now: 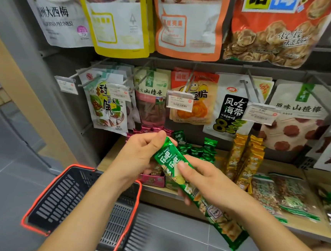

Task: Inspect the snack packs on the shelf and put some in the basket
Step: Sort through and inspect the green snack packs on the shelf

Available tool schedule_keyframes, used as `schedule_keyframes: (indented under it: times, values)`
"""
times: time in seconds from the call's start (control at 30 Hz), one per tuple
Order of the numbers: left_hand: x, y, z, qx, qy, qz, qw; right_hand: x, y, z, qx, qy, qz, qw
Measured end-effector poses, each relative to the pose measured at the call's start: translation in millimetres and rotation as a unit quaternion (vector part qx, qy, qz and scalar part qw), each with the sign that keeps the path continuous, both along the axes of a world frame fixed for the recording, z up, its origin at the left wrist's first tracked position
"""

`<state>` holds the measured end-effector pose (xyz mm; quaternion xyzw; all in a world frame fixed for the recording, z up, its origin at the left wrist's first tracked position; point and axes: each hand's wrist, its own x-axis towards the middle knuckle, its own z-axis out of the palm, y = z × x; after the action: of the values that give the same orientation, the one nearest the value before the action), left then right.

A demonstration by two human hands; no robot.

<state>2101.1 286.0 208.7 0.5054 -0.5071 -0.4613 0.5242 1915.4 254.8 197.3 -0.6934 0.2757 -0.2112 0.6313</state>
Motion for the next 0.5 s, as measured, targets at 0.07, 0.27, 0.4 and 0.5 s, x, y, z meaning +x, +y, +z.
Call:
schedule_keyframes:
  times: [0.07,0.27,0.4,0.5]
  values:
    - [5,2,0,0.012,0.057,-0.090,0.994,-1,1,3,0.042,-0.014,0.007,0.999]
    - [5,0,-3,-0.028,0.145,-0.127,0.981,-7,1,13,0.139,-0.012,0.028,0.990]
    - [2,1,-1,-0.052,0.185,-0.063,0.979,-4,1,7,0.122,-0.010,0.013,0.992]
    - [10,0,2,-0.056,0.213,0.017,0.975,-5,1,7,0.026,0.044,0.028,0.998]
